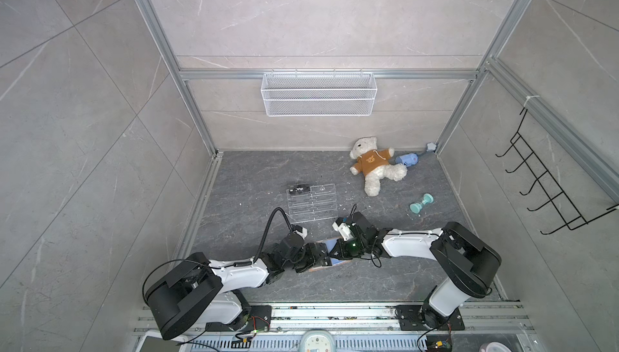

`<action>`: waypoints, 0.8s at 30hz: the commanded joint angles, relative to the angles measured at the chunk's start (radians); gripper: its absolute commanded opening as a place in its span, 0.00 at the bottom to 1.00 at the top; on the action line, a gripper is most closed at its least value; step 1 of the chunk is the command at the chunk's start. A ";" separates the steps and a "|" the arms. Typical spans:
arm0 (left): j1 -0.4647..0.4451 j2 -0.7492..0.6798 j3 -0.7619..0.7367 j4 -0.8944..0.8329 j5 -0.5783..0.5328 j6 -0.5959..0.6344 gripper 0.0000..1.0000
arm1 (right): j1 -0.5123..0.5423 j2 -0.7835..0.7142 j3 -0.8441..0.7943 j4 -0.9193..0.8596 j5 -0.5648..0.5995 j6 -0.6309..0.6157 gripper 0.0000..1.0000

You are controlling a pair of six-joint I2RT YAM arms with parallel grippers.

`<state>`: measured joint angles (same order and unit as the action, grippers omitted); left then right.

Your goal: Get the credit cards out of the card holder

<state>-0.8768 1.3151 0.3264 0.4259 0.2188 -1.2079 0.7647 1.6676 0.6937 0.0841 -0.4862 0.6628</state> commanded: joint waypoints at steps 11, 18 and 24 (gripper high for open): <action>-0.001 -0.110 0.088 -0.202 0.014 0.156 0.00 | 0.009 -0.102 0.029 -0.134 0.085 -0.059 0.15; -0.002 -0.175 0.224 -0.466 0.022 0.384 0.00 | 0.008 -0.227 0.075 -0.275 0.184 -0.144 0.27; -0.002 -0.207 0.348 -0.689 0.011 0.593 0.00 | 0.007 -0.341 0.097 -0.363 0.271 -0.213 0.38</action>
<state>-0.8768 1.1351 0.6197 -0.1104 0.2195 -0.7792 0.7666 1.3758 0.7666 -0.1902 -0.2859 0.5129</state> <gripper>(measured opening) 0.045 0.374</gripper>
